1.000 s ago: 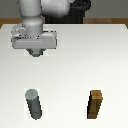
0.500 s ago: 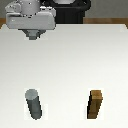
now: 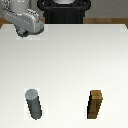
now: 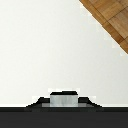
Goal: Put the loop with the handle onto the peg.
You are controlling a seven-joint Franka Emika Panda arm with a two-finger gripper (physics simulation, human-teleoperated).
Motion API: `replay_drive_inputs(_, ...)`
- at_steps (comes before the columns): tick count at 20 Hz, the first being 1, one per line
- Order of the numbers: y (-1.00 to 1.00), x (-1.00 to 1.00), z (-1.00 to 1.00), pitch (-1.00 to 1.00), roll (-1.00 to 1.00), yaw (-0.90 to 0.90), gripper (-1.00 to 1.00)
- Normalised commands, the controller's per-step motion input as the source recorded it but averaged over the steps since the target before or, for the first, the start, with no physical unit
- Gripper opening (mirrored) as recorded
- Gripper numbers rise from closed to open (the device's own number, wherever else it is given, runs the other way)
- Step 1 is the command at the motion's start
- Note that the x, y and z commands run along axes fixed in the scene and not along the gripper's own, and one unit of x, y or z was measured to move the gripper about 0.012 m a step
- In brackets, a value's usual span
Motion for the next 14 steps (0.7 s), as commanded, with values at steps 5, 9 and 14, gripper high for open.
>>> replay_drive_inputs(5,0.00,0.00,0.00,0.00,0.00,-0.91,-1.00)
replay_drive_inputs(9,0.00,0.00,0.00,0.00,0.00,-0.89,-1.00)
replay_drive_inputs(14,0.00,0.00,0.00,0.00,0.00,-0.98,-1.00)
